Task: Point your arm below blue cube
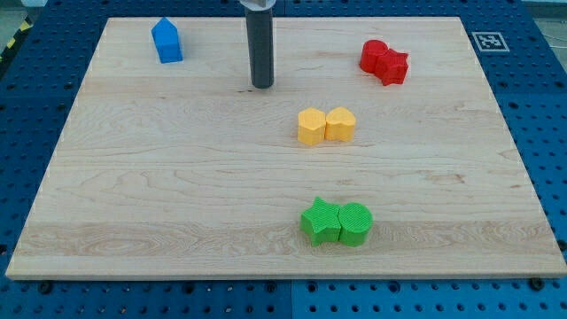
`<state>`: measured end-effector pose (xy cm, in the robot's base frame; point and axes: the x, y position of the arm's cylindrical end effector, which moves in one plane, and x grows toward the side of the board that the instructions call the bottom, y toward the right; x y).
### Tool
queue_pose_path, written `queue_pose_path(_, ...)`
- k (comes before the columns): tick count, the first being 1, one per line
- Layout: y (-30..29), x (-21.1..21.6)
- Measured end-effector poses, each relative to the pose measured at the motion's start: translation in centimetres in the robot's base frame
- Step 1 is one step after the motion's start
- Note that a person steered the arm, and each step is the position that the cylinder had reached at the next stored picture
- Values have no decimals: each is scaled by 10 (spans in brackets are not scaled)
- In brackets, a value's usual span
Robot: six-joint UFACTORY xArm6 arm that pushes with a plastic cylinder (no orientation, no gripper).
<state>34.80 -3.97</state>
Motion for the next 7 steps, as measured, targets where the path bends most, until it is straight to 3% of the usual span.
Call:
queue_pose_path(3,-84,8)
queue_pose_path(7,-114,8)
